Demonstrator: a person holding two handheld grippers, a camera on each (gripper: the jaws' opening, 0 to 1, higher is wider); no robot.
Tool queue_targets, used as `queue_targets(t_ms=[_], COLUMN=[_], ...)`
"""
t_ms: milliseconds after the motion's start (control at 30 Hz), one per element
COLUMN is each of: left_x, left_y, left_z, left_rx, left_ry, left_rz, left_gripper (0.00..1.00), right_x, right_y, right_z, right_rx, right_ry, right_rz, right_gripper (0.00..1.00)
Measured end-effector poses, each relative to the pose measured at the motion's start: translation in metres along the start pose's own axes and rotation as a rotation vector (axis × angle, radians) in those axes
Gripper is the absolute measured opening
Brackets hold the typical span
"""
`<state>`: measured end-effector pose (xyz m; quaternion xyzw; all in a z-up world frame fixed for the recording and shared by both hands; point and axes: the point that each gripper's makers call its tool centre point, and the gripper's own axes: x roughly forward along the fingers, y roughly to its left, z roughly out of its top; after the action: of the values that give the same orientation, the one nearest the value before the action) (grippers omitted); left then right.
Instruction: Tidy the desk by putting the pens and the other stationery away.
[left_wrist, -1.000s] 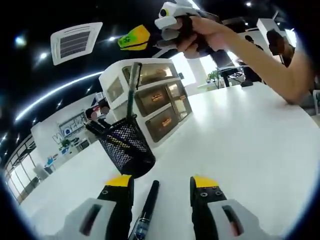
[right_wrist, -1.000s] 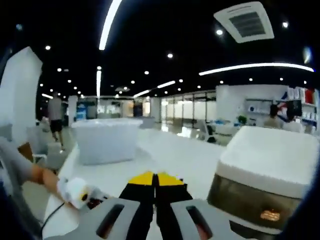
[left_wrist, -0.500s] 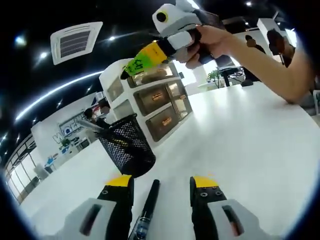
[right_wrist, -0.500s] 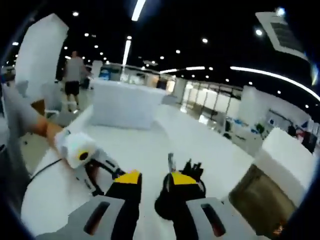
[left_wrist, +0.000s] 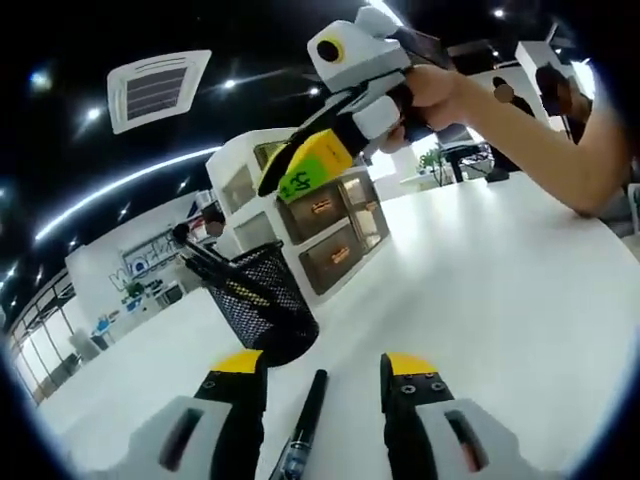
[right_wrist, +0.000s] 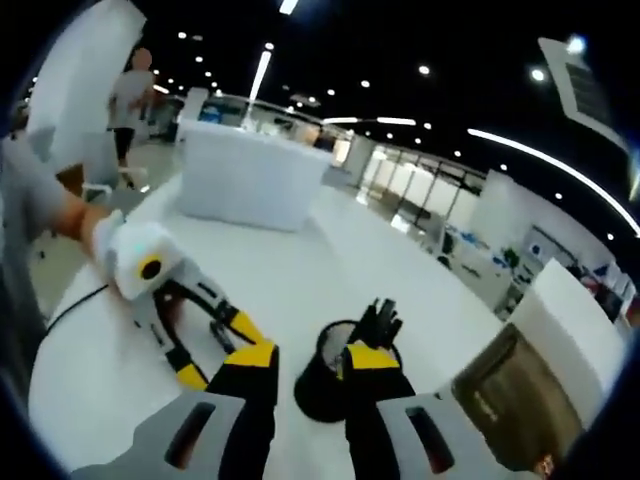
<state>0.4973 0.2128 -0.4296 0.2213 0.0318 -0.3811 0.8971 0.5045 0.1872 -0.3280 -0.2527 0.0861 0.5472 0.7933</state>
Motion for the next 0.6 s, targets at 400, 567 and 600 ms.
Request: queue_targets(t_ms=[400,567,600], left_x=[-0.01,-0.01,-0.01], left_y=[0.001,0.0,-0.001], left_z=[0.014,0.01,0.008], left_rx=[-0.125,-0.184,-0.189], left_ry=[-0.011,-0.008,-0.002], left_rz=[0.119,0.109,0.105], left_gripper=[0.7,0.7,0.7], right_x=[0.016,0.021,0.024], right_y=[0.034,0.042,0.042], right_z=[-0.021,-0.035,-0.039], right_rx=[-0.123,-0.153,-0.167], right_ry=[0.111,0.178,0.2], right_rz=[0.134,0.171,0.163], right_gripper=[0.14,0.15,0.15])
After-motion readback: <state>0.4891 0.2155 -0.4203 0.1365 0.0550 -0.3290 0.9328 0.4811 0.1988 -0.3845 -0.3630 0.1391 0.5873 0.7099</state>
